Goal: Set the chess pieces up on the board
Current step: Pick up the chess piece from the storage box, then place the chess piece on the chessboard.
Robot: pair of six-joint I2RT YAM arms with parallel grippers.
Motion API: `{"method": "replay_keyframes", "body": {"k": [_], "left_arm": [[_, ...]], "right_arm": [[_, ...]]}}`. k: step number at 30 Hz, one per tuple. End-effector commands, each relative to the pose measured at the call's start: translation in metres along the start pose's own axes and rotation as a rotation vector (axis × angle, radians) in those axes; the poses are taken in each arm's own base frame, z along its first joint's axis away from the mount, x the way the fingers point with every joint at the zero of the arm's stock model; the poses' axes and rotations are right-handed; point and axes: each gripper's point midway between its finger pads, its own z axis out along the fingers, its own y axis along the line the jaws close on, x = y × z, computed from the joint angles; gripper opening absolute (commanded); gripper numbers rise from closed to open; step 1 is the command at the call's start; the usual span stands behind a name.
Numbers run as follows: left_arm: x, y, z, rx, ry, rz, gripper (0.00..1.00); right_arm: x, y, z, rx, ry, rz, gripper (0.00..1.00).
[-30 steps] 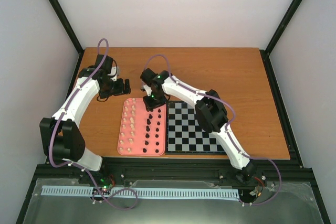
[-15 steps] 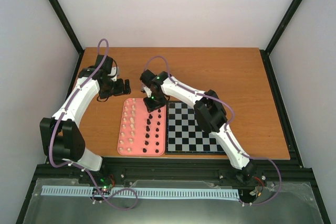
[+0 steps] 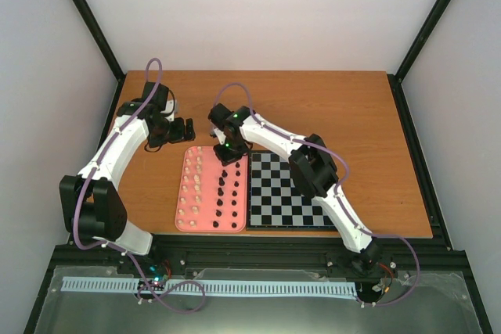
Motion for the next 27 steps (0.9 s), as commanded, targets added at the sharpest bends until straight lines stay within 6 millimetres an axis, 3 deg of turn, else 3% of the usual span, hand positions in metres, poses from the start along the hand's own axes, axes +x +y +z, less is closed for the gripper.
{"method": "replay_keyframes", "body": {"k": [1, 4, 7, 9, 13, 16, 20, 22, 27], "left_arm": [[-0.003, -0.003, -0.006, 0.011, -0.027, -0.001, 1.0], [-0.003, -0.004, -0.006, 0.012, -0.029, -0.002, 1.0], [-0.003, -0.004, -0.007, 0.013, -0.028, -0.002, 1.0], [-0.002, -0.004, -0.007, 0.014, -0.029, -0.002, 1.0], [-0.003, -0.004, -0.009, 0.015, -0.034, 0.0, 1.0], [-0.003, -0.005, -0.01, 0.018, -0.036, 0.0, 1.0], [-0.003, -0.005, -0.011, 0.018, -0.04, 0.001, 1.0], [-0.002, -0.005, -0.012, 0.018, -0.041, 0.001, 1.0], [-0.001, -0.005, -0.01, 0.023, -0.036, -0.002, 1.0]], "right_arm": [[-0.006, 0.001, -0.007, 0.031, -0.029, -0.013, 0.03], [-0.016, -0.001, -0.026, 0.059, -0.086, -0.004, 0.03], [-0.027, -0.01, -0.058, 0.084, -0.157, 0.035, 0.03], [-0.031, -0.021, -0.085, 0.108, -0.211, 0.073, 0.03], [-0.02, -0.057, -0.128, 0.157, -0.286, 0.169, 0.03], [0.007, -0.09, -0.151, 0.192, -0.287, 0.244, 0.03], [0.066, -0.137, -0.156, 0.259, -0.227, 0.363, 0.03], [0.095, -0.156, -0.165, 0.265, -0.231, 0.437, 0.03], [0.152, -0.195, -0.166, 0.285, -0.207, 0.583, 0.03]]}}
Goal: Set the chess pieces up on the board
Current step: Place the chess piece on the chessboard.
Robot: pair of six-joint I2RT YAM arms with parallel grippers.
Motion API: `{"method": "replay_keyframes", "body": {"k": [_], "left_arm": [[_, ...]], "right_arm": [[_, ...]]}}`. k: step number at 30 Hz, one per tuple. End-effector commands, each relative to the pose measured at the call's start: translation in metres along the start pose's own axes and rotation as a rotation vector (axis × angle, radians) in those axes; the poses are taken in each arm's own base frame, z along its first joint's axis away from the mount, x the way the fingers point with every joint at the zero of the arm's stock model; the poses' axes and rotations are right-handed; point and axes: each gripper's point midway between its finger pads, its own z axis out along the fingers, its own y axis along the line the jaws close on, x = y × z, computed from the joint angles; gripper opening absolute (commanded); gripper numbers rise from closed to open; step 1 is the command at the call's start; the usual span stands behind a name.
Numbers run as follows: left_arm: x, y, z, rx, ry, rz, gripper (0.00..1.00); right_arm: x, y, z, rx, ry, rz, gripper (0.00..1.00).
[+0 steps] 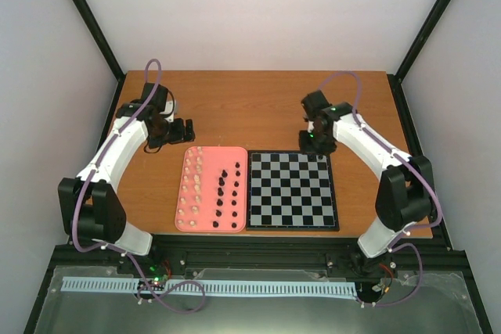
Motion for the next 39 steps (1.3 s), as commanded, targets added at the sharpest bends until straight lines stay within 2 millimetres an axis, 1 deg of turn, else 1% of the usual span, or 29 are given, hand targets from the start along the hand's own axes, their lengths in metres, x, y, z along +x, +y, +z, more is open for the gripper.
{"method": "replay_keyframes", "body": {"k": [1, 2, 6, 9, 21, 28, 34, 39], "left_arm": [[-0.003, -0.005, -0.007, 0.021, -0.027, -0.004, 1.0], [-0.004, -0.006, -0.007, 0.023, -0.027, -0.005, 1.0], [-0.005, -0.006, -0.005, 0.027, -0.023, -0.006, 1.0], [-0.005, -0.006, -0.004, 0.025, -0.02, -0.006, 1.0], [-0.004, -0.004, -0.003, 0.012, -0.017, -0.004, 1.0], [-0.004, -0.003, -0.003, 0.007, -0.018, -0.001, 1.0], [-0.003, -0.002, -0.002, 0.006, -0.015, -0.001, 1.0], [-0.003, -0.002, -0.002, 0.004, -0.015, -0.001, 1.0]], "right_arm": [[0.02, -0.04, 0.0, 0.043, 0.009, 0.1, 0.03], [0.023, -0.048, 0.001, 0.047, 0.012, 0.12, 0.03], [0.034, -0.067, 0.01, 0.065, 0.036, 0.164, 0.03], [0.038, -0.073, 0.019, 0.073, 0.06, 0.167, 0.03], [0.042, -0.081, 0.046, 0.106, 0.121, 0.148, 0.03], [0.038, -0.084, 0.054, 0.111, 0.121, 0.148, 0.05], [0.04, -0.088, 0.06, 0.128, 0.14, 0.148, 0.06], [0.038, -0.09, 0.063, 0.132, 0.132, 0.15, 0.07]]}}
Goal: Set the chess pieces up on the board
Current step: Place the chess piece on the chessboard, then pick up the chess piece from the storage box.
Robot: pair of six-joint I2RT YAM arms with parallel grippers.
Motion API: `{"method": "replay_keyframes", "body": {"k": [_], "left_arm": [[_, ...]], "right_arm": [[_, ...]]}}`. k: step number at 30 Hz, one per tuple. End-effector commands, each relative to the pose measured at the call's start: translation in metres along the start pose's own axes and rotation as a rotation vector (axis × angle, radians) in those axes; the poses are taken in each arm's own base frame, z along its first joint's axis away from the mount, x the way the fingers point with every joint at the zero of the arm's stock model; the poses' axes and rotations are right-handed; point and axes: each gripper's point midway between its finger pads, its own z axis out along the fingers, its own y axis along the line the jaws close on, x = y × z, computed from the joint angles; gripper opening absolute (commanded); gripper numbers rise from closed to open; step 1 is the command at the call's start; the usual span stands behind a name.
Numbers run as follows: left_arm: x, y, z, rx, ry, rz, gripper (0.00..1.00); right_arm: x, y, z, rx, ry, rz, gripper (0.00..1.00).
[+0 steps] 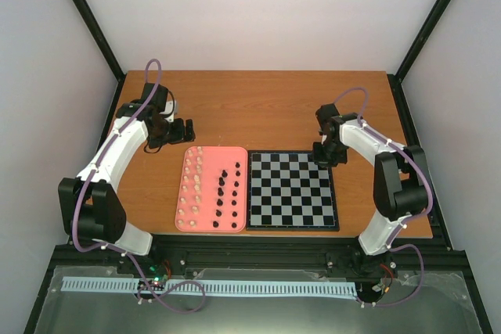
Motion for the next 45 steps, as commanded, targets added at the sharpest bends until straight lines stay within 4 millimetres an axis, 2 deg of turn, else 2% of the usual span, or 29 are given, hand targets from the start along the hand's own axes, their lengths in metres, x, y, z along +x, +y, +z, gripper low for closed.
{"method": "replay_keyframes", "body": {"k": [1, 8, 18, 23, 28, 29, 31, 34, 37, 40, 45], "left_arm": [[-0.003, -0.002, -0.002, 0.0, -0.015, 0.0, 1.0], [-0.004, -0.002, -0.002, -0.002, -0.015, 0.001, 1.0], [-0.004, -0.002, -0.001, 0.003, -0.014, -0.001, 1.0], [-0.004, -0.002, -0.002, 0.002, -0.017, 0.001, 1.0], [-0.004, -0.003, -0.002, 0.004, -0.017, 0.0, 1.0], [-0.005, -0.003, -0.002, 0.004, -0.017, -0.001, 1.0], [-0.005, -0.003, -0.001, 0.007, -0.015, -0.003, 1.0], [-0.006, -0.004, -0.001, 0.012, -0.014, -0.005, 1.0], [-0.007, -0.004, -0.003, 0.008, -0.018, -0.004, 1.0], [-0.007, -0.003, -0.005, 0.005, -0.024, -0.004, 1.0], [-0.006, -0.003, -0.005, 0.002, -0.023, -0.003, 1.0]], "right_arm": [[-0.006, -0.007, 0.004, 0.023, -0.02, 0.003, 0.07], [-0.005, -0.007, 0.008, 0.022, -0.007, -0.003, 0.11], [-0.002, -0.002, 0.002, -0.011, -0.014, -0.023, 0.3], [-0.005, -0.002, -0.022, -0.016, -0.054, -0.017, 0.4], [-0.019, 0.011, -0.065, -0.011, -0.147, -0.05, 0.44], [-0.022, 0.018, -0.074, -0.008, -0.165, -0.072, 0.44], [-0.025, 0.047, -0.081, -0.024, -0.171, -0.137, 0.44], [-0.028, 0.106, -0.086, -0.096, -0.171, -0.242, 0.44], [-0.024, 0.167, -0.076, -0.175, -0.157, -0.339, 0.44], [-0.017, 0.217, -0.061, -0.243, -0.123, -0.419, 0.44], [-0.007, 0.272, -0.036, -0.296, -0.071, -0.527, 0.44]]}}
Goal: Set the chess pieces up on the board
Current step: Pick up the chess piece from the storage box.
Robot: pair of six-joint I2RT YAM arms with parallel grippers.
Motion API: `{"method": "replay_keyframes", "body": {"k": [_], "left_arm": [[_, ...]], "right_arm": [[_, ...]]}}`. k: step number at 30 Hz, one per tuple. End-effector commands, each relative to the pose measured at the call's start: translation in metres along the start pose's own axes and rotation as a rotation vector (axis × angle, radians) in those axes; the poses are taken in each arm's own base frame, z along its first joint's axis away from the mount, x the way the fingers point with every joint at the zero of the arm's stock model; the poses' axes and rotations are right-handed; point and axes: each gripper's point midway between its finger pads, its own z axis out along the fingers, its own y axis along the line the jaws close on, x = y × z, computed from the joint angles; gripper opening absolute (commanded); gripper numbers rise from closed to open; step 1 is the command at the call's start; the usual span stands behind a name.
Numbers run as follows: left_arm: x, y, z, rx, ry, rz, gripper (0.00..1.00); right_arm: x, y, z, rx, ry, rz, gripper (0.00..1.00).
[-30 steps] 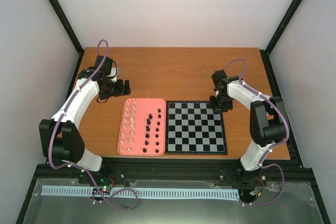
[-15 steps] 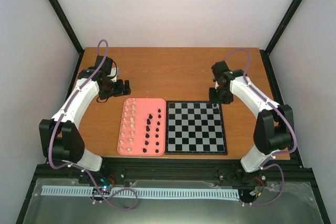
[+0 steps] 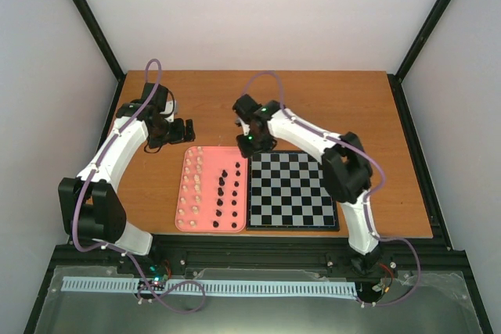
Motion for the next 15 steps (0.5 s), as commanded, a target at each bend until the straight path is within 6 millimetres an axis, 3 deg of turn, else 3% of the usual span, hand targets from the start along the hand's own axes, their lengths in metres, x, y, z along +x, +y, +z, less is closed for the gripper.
{"method": "replay_keyframes", "body": {"k": [1, 5, 15], "left_arm": [[-0.006, -0.003, -0.005, 0.002, -0.023, -0.003, 1.0], [-0.007, -0.003, -0.005, 0.002, -0.024, -0.003, 1.0], [-0.004, -0.002, -0.004, 0.004, -0.022, -0.003, 1.0]], "right_arm": [[-0.011, 0.039, 0.015, -0.086, 0.015, -0.065, 0.44], [-0.005, 0.05, 0.033, -0.108, 0.064, -0.088, 0.44], [0.008, 0.049, 0.065, -0.106, 0.139, -0.092, 0.42]]}}
